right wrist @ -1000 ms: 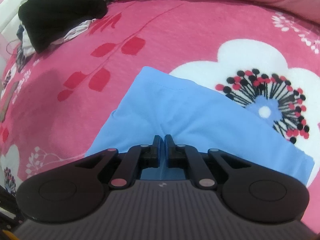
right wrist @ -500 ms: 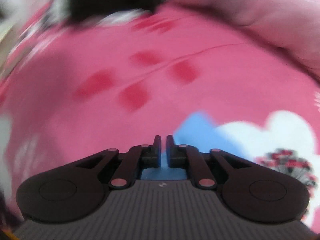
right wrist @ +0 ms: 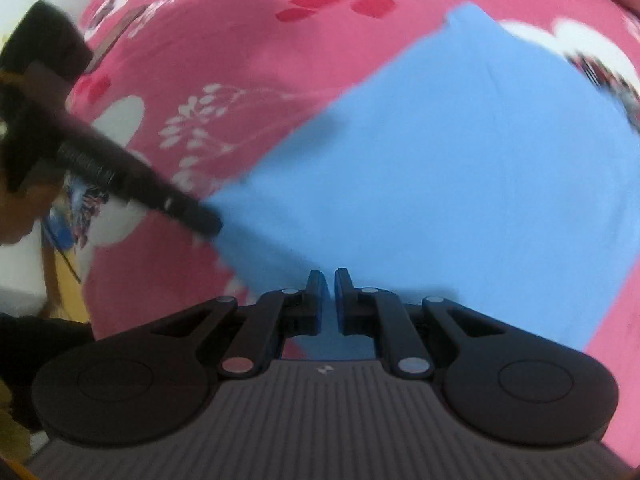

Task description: Fold clothes

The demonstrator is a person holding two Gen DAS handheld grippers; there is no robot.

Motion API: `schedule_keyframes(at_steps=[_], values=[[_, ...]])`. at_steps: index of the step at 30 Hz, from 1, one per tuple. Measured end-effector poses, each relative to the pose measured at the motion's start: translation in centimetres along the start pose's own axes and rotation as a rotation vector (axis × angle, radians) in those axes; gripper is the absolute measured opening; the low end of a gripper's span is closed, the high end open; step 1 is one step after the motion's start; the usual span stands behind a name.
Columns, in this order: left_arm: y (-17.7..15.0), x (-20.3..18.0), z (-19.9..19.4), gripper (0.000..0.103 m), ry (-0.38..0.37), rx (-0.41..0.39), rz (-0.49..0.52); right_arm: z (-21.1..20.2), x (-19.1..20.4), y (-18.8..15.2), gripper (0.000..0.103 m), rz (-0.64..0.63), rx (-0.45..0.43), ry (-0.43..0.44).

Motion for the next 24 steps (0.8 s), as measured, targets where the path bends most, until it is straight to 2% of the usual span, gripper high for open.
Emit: schedule_keyframes(at_steps=[2, 4, 6, 9, 10, 12, 13, 14, 15, 18, 24], values=[[0.0, 0.0, -0.2, 0.011, 0.008, 0.004, 0.005, -1.4, 0.2, -1.1, 0.007, 0.047, -0.006, -0.031], [0.0, 0.1, -0.3, 0.012, 0.015, 0.007, 0.012, -2.7, 0.6, -0.8, 0.007, 0.058, -0.062, -0.057], [0.1, -0.1, -0.4, 0.013, 0.029, 0.009, 0.036, -3.0, 0.9, 0.1, 0.007, 0.033, -0.118, -0.048], [0.1, -0.6, -0.8, 0.016, 0.048, 0.007, 0.076, -0.6, 0.3, 0.0, 0.007, 0.099, -0.075, -0.057], [0.1, -0.8, -1.0, 0.019, 0.054, 0.004, 0.087, 0.1, 0.2, -0.9, 0.007, 0.169, -0.039, -0.043], [0.1, -1.1, -1.4, 0.033, 0.062, 0.001, 0.102, 0.1, 1.0, -2.6, 0.007, 0.258, 0.006, 0.018], [0.2, -1.2, -1.6, 0.045, 0.065, 0.001, 0.103, 0.1, 1.3, -3.3, 0.005, 0.292, 0.025, 0.041], [0.3, -1.2, -1.9, 0.051, 0.070, -0.004, 0.102, -0.4, 1.7, -3.5, 0.005, 0.289, 0.024, 0.033], [0.4, -1.2, -2.3, 0.051, 0.081, -0.017, 0.107, -0.8, 1.8, -3.4, 0.005, 0.290, 0.013, 0.025], [0.8, -1.2, -3.0, 0.053, 0.132, -0.051, 0.138, -2.2, 0.4, -1.1, 0.005, 0.343, -0.130, -0.010], [2.2, -1.7, -3.2, 0.053, 0.194, -0.092, 0.214, 0.8, 3.2, -2.0, 0.005, 0.315, -0.044, 0.045]])
Point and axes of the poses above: each gripper's, at about its wrist camera, not at the fingertips, and z roughly the way its jaws point, x to its left, y to its top, the point moved 4 cm from there along z, roughly the way its jaws point, and after that the axes turned 2 degrees about -x, right-handed, at the moved point
